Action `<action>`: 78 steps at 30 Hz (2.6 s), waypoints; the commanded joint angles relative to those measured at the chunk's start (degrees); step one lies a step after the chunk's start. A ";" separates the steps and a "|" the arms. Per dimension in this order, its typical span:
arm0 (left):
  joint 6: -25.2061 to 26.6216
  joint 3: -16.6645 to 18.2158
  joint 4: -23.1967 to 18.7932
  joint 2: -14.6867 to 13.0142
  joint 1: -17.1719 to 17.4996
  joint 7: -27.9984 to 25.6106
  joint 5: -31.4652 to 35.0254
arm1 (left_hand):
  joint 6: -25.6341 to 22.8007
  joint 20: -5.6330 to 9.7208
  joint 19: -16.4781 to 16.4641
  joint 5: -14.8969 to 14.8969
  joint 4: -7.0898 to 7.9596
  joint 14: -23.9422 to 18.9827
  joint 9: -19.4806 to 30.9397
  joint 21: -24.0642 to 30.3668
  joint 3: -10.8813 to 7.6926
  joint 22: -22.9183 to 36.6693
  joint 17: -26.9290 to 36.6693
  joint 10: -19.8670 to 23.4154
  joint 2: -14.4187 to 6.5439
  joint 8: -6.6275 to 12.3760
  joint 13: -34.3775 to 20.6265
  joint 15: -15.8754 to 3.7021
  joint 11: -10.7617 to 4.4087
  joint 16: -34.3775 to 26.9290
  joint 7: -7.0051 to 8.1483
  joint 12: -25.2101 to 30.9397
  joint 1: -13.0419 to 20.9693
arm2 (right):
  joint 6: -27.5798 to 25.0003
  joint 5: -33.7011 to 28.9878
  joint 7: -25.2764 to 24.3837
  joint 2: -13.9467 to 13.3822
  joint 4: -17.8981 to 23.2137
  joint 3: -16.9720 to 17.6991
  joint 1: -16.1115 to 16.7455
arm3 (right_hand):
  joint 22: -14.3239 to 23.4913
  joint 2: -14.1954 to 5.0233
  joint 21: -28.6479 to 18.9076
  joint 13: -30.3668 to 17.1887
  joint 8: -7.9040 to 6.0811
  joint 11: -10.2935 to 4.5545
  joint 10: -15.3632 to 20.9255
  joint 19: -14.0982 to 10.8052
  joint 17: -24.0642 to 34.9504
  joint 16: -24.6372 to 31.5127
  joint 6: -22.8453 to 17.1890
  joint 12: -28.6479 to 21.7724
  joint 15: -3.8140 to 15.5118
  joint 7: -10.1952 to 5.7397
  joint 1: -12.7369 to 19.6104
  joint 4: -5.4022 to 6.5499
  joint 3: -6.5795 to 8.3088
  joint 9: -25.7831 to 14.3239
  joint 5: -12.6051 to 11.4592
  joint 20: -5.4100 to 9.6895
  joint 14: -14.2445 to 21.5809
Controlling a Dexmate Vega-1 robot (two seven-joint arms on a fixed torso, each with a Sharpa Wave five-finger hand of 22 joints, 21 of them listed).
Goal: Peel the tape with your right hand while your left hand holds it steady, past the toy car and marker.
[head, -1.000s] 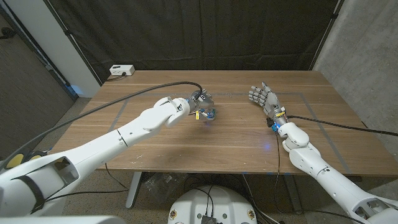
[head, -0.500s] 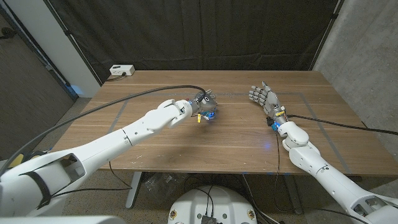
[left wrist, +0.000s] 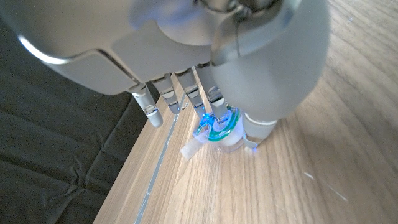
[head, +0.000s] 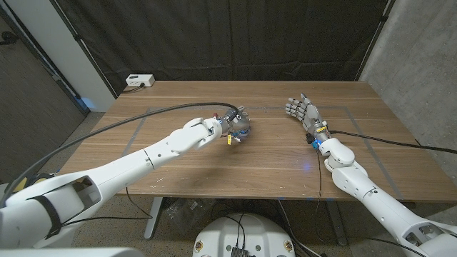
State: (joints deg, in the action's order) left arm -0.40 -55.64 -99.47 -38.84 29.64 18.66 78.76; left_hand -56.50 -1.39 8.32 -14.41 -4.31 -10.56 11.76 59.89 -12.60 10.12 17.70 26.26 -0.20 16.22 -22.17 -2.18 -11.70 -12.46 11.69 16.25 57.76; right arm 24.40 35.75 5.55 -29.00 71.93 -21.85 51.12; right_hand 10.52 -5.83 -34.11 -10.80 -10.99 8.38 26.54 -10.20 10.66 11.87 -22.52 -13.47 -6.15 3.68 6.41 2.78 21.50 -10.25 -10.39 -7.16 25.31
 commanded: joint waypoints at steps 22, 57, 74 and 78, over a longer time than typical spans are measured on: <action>12.30 4.84 4.65 2.00 8.61 -42.73 -7.92 | -10.79 -1.40 -3.96 1.24 -0.41 -2.31 0.20 -2.58 -0.02 0.26 -1.29 -1.23 -2.98 3.13 3.09 -7.24 -0.32 -0.29 -1.46 -2.51 3.43 | -0.33 -0.81 -1.63 -0.10 1.82 -0.15 0.55 | 0.17 -0.02 0.41 -0.07 -0.04 -0.14 0.46 -0.41 0.09 -0.23 -0.43 0.19 -0.08 -0.10 -0.06 0.14 0.28 -0.31 -0.26 0.15 0.39; 6.02 10.16 4.83 6.22 13.10 -57.43 -30.81 | -12.14 -10.83 13.68 -0.03 1.69 17.42 -0.09 -14.65 4.08 0.08 -3.35 -16.96 -3.77 2.46 8.32 0.74 0.66 1.10 0.67 -5.04 2.16 | 2.44 -1.28 -2.82 0.89 3.17 -0.20 3.30 | 0.18 -0.04 0.87 -0.07 -0.03 -0.45 0.48 -0.55 -0.05 -0.45 -0.43 0.37 0.00 -0.07 0.85 -0.55 0.88 -0.30 -0.21 0.14 0.43; -7.49 16.25 7.68 10.72 14.89 -55.04 -53.40 | -11.57 -10.74 11.80 -0.19 1.80 15.89 0.18 -14.91 4.34 0.15 -3.96 -15.48 -4.16 2.28 9.02 0.34 1.30 0.25 -0.05 -4.24 2.42 | 4.11 -0.81 -1.51 2.81 0.17 -0.87 2.50 | 0.15 0.25 1.17 -0.07 -0.12 -0.72 0.57 -0.73 -0.21 -0.57 -0.58 0.44 0.42 -0.18 2.65 -2.08 1.58 -0.30 -0.19 0.21 0.54; -10.36 17.73 8.81 12.11 15.37 -53.18 -59.12 | -11.29 -10.76 11.48 -0.23 1.80 15.74 0.32 -14.98 4.33 0.15 -4.06 -15.33 -4.31 2.25 9.13 0.41 1.50 0.16 -0.45 -4.17 2.54 | 4.36 -0.84 -1.35 3.10 -0.31 -1.00 2.34 | 0.15 0.38 1.25 -0.07 -0.14 -0.85 0.58 -0.77 -0.24 -0.59 -0.61 0.47 0.45 -0.19 3.08 -2.46 1.71 -0.29 -0.16 0.23 0.57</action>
State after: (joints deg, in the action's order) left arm -1.99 -41.59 -92.90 -29.84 43.83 -37.89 35.34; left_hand -63.18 -11.78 9.95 -14.12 -2.37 5.43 11.75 45.03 -8.44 10.13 13.56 10.34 -3.61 18.67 -13.03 -1.72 -10.54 -11.89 7.17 11.70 59.76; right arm 27.94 34.69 3.60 -26.93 73.21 -22.43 53.97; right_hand 10.52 -5.38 -33.23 -10.61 -10.99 7.95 27.08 -10.51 10.39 11.43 -22.51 -13.03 -5.91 3.68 8.70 0.86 23.09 -10.25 -10.36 -6.84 25.55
